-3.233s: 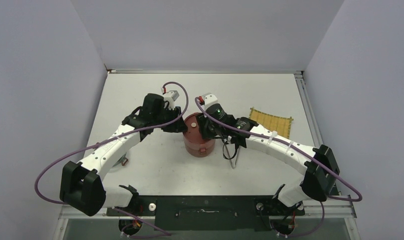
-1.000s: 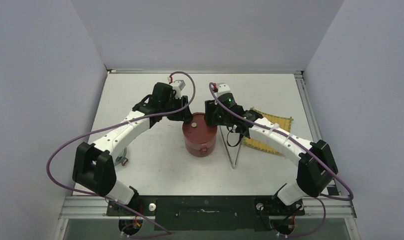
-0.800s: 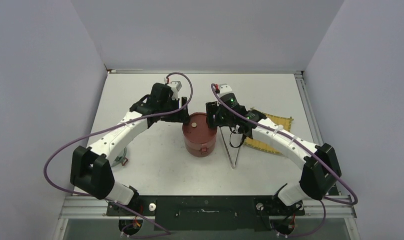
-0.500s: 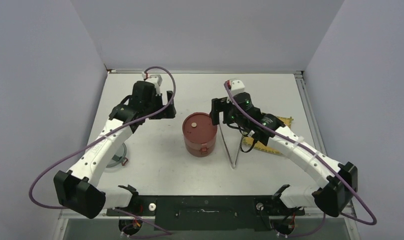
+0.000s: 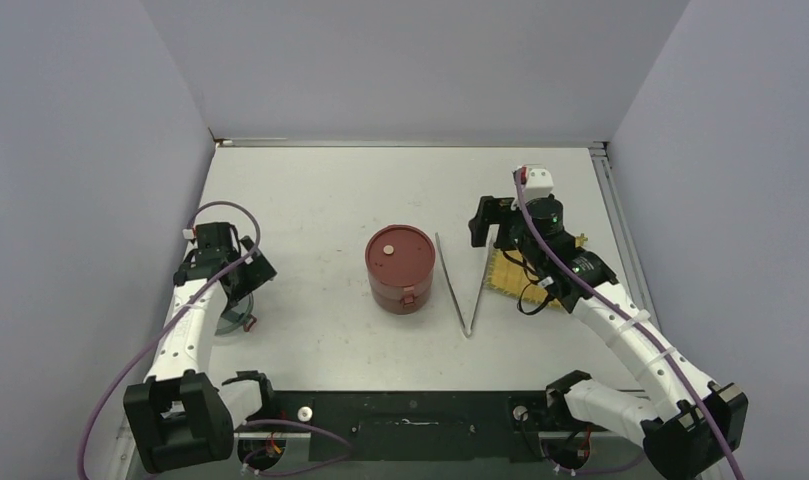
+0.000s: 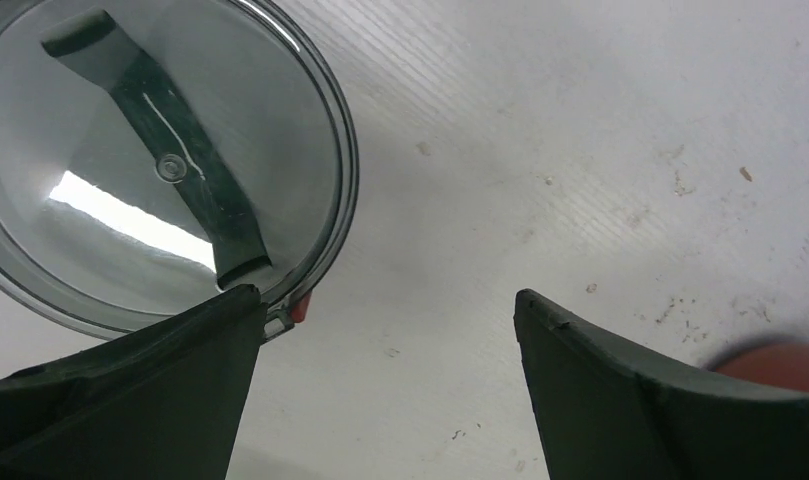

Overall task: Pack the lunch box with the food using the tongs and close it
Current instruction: Pick up the box lid from the center of the board.

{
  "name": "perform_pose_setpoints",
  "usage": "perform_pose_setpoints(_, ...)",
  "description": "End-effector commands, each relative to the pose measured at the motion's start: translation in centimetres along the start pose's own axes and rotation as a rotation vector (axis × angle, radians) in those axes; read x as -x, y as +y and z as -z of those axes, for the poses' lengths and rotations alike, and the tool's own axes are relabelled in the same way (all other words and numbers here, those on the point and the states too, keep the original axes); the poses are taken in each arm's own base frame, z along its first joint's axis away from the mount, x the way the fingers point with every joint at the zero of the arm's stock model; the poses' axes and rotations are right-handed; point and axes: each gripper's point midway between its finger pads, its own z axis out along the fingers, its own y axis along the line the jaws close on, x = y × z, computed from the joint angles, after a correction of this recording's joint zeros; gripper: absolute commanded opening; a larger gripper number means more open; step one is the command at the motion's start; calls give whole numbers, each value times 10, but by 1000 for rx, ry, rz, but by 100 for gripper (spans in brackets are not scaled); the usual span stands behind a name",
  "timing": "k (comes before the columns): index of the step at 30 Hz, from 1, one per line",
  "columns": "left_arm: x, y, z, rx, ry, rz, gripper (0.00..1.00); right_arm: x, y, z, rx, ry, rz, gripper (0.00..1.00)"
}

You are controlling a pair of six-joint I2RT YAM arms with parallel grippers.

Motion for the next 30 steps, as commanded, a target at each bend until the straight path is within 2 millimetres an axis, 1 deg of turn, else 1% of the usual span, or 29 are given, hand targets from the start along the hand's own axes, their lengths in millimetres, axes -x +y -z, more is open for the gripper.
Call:
perform_pose_setpoints(1,22,6,-5,32,-76,34,90,11,0,3,71,-53,-50,95)
perform_pose_setpoints(3,24,10,-11,60,-80,18,84,9,-4,1,81,-46,-59,96)
perform_pose_setpoints(4,25,14,-15,86,-78,9,79,7,-7,0,82,-41,-64,95)
perform_pose_setpoints(6,27,20,-21,122,-77,-12,71,4,-10,-1,84,-34,-70,96)
perform_pose_setpoints(10,29,16,-37,134,-34,-57,56,1,-12,-3,84,-28,-74,96)
perform_pose_setpoints(11,30,16,-40,143,-19,-66,54,2,-11,-2,88,-31,-73,96)
perform_pose_setpoints(14,32,18,-48,170,9,-90,51,3,-12,-1,87,-34,-74,96)
perform_pose_setpoints(15,32,19,-50,175,10,-98,47,3,-12,0,84,-35,-73,96)
perform_pose_setpoints(17,31,22,-53,193,17,-111,43,2,-13,0,80,-33,-74,96)
perform_pose_setpoints(18,30,23,-55,196,22,-116,39,2,-13,0,79,-32,-74,96)
perform_pose_setpoints(20,29,23,-57,199,27,-121,28,2,-14,-1,76,-31,-75,96)
perform_pose_setpoints(23,30,22,-59,196,34,-129,18,1,-14,-2,77,-28,-77,96)
perform_pose_setpoints(26,32,20,-56,186,32,-133,6,0,-15,-3,73,-24,-77,96)
perform_pose_setpoints(28,33,17,-53,171,26,-134,0,-1,-17,-3,67,-22,-79,97)
perform_pose_setpoints(30,38,12,-46,149,21,-132,0,-1,-18,-3,61,-21,-80,97)
